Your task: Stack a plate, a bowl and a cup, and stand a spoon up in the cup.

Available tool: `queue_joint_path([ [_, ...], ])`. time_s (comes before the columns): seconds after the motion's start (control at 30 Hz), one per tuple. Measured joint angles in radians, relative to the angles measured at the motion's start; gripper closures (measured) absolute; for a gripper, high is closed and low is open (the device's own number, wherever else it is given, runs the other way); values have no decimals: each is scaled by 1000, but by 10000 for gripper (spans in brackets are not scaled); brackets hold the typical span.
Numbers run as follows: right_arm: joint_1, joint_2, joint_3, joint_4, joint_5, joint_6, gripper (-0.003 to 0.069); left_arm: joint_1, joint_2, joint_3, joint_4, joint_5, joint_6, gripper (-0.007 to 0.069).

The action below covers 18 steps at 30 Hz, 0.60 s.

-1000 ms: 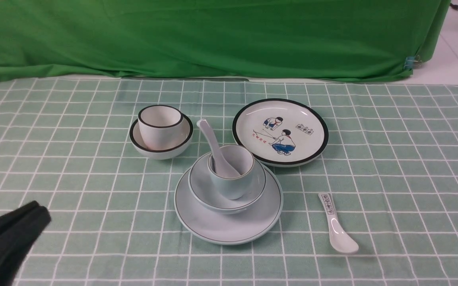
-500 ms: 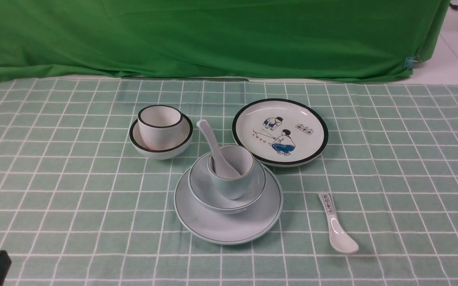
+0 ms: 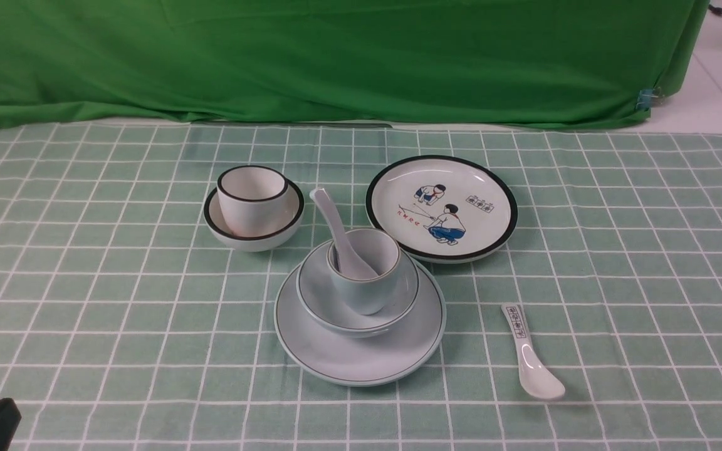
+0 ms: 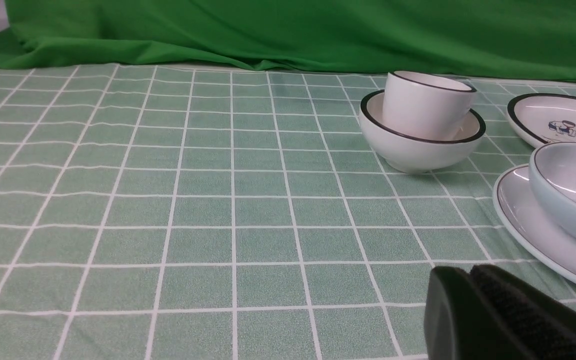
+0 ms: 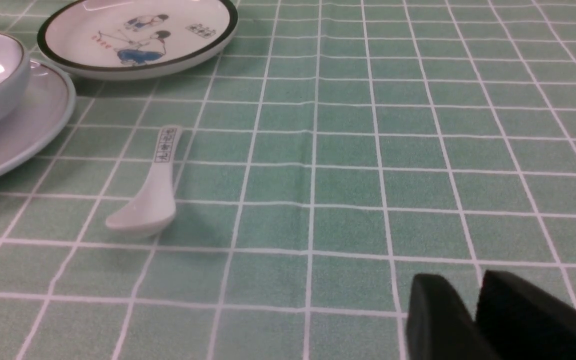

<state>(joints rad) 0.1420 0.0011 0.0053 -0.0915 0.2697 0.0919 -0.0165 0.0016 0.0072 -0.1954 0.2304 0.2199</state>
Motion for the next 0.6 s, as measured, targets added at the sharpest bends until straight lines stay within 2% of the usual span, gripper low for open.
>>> queue_joint_path([
  [0.6,0,0,0,0,0,0,452,0,0,0,1,1,1,612],
])
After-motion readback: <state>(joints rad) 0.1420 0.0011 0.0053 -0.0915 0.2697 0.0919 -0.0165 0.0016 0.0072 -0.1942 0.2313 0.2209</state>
